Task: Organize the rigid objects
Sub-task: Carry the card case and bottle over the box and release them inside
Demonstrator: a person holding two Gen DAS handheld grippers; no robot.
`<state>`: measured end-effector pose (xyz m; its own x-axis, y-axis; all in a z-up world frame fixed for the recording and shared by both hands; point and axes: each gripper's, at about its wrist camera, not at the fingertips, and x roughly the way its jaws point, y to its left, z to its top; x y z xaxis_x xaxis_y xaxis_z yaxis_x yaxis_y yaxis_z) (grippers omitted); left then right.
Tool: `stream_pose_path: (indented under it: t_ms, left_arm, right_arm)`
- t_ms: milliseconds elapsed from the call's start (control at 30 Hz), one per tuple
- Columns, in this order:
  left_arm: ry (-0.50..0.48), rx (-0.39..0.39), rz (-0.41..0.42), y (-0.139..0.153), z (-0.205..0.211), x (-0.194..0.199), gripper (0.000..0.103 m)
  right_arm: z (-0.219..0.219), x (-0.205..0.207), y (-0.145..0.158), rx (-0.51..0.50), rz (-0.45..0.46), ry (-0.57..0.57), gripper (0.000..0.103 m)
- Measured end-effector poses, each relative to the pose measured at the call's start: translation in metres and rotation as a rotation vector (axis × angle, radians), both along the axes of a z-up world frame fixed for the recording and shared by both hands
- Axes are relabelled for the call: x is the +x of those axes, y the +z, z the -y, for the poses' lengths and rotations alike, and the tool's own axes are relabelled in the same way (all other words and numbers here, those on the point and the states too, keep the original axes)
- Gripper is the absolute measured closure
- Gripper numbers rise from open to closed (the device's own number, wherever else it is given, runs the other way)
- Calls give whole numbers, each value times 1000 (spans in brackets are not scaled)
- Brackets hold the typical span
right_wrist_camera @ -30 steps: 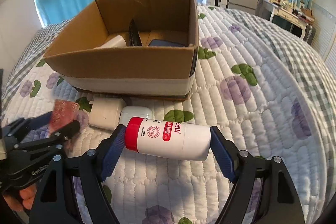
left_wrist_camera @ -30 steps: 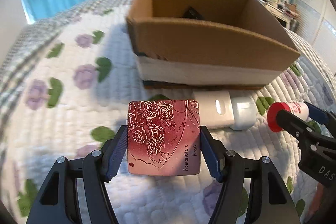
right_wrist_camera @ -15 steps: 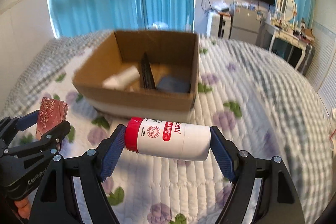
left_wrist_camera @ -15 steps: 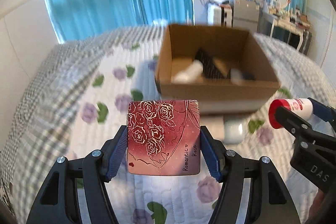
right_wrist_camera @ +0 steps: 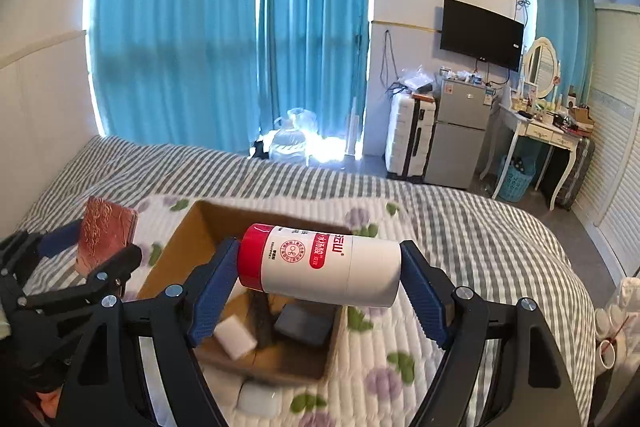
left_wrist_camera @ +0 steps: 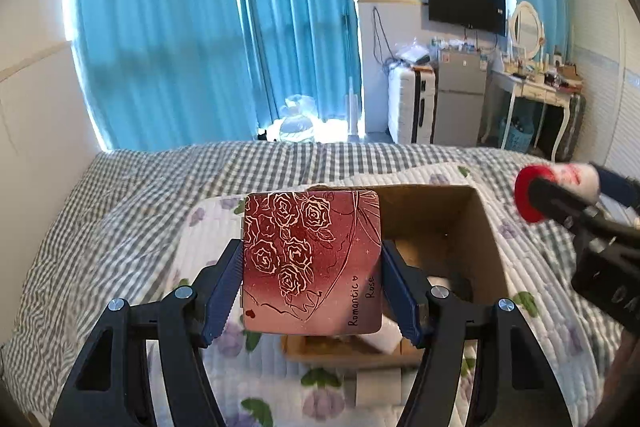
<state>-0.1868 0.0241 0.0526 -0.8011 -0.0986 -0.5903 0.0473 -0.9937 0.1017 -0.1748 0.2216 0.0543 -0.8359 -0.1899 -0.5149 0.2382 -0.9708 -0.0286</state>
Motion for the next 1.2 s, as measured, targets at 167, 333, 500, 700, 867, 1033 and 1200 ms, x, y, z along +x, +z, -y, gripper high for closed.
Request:
stream_pose_path:
  t_ms: [167, 333, 500, 700, 867, 1033, 1200]
  left_arm:
    - [-16, 2, 81, -42, -13, -45, 35]
    - [-33, 1, 132, -77, -21, -64, 35]
    - [-27, -5, 132, -85, -21, -60, 21]
    - [-24, -4, 94, -63, -8, -45, 16]
    - [2, -8, 85, -50, 14, -39, 16]
    - [22, -19, 66, -49, 30, -40, 16]
    - [21, -16, 55, -54, 39, -40, 16]
  right_arm:
    - [2, -40, -23, -10, 35, 9, 24]
    - [0, -65, -55, -2, 84, 28, 24]
    - [-2, -68, -67, 5, 98, 40, 24]
    - [-2, -65, -66, 4, 105, 36, 24]
    - [15, -76, -74, 32, 129, 63, 24]
    - [29, -101, -92, 55, 172, 63, 24]
    - [32, -113, -91, 27, 166, 46, 10]
